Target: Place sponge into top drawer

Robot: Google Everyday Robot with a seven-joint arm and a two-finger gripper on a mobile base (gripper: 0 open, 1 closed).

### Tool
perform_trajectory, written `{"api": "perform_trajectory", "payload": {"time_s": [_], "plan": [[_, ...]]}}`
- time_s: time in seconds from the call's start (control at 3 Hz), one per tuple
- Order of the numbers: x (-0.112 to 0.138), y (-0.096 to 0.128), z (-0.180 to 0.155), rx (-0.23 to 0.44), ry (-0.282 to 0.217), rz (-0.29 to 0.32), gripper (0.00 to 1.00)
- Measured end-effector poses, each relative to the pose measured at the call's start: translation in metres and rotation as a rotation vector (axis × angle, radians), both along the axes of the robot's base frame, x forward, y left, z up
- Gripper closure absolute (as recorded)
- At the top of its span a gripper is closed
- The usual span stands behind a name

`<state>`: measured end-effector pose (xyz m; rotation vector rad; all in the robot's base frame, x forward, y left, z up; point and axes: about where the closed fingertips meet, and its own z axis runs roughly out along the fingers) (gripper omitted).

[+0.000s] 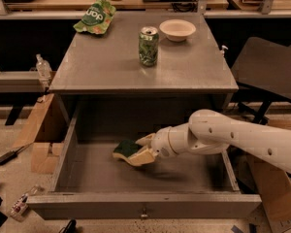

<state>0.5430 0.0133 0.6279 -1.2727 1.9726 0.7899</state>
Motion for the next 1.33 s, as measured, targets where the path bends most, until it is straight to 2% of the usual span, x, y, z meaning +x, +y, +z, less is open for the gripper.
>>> {"api": "perform_trajectory", "payload": {"time_s": [0.67, 1.0, 1.33], "plan": [[-0.0012, 0.0033, -0.0013, 0.001, 0.002, 0.007, 0.27], [-0.0021, 0.0059, -0.0019, 0.002, 0.004, 0.012, 0.0], [-0.0021, 0.0059, -0.0019, 0.002, 0.004, 0.012, 0.0]]}}
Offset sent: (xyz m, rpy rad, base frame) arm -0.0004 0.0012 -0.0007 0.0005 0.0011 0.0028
